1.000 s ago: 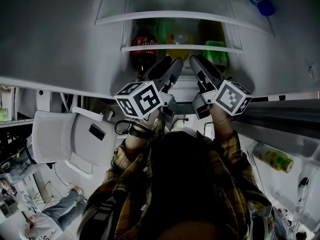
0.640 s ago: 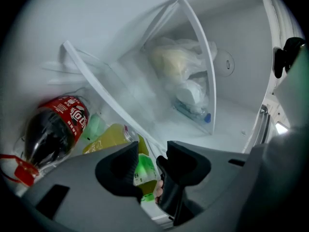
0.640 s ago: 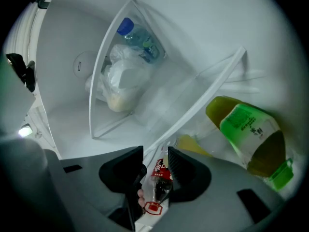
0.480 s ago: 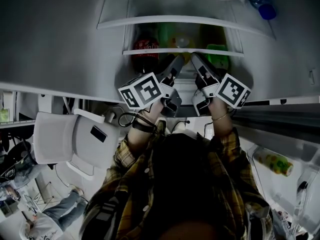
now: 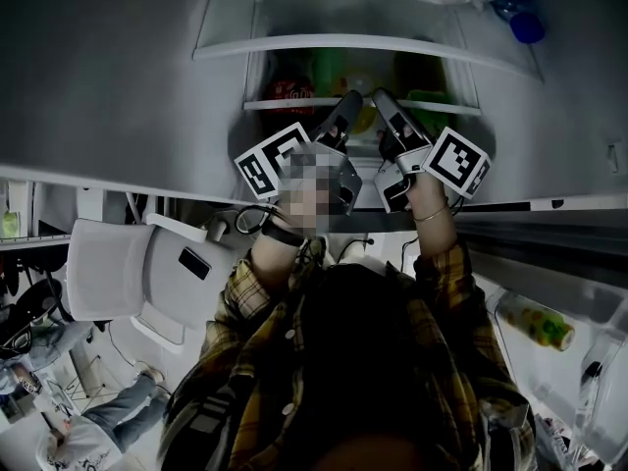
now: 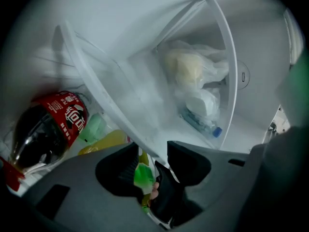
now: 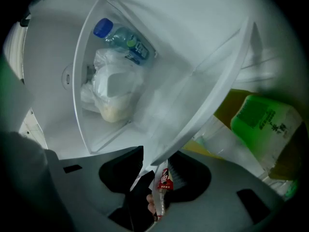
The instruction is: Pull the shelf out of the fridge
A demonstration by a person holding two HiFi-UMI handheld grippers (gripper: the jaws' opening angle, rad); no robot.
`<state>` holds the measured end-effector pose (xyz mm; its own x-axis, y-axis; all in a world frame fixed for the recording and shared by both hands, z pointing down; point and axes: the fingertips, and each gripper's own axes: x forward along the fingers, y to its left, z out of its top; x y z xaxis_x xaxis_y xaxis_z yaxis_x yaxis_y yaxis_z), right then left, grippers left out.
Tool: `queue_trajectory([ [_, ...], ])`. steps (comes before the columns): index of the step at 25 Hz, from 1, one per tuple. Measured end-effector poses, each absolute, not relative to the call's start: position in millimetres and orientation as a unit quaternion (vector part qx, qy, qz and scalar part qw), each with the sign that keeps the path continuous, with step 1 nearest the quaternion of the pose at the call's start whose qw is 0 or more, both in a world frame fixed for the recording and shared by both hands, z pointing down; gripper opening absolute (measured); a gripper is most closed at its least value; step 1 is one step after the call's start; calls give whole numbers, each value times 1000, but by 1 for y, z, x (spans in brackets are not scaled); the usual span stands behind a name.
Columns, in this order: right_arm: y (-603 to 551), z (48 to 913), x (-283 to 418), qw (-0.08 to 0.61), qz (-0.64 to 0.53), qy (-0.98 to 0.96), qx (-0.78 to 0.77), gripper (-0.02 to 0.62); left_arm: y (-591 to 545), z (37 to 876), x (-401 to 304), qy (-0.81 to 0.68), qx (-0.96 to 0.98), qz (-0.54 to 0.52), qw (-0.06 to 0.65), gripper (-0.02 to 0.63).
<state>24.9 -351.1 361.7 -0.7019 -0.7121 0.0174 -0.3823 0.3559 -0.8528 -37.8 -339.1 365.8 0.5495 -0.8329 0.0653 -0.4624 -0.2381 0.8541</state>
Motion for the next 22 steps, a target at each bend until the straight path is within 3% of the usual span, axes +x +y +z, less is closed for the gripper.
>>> queue_trajectory([
  [18, -391, 365, 24, 221, -484, 769, -356, 143, -375, 375, -58, -468, 709, -240, 470, 175],
  [22, -394, 368, 28, 230, -493, 753, -371, 77, -380, 374, -60, -474, 701, -249, 471, 129],
])
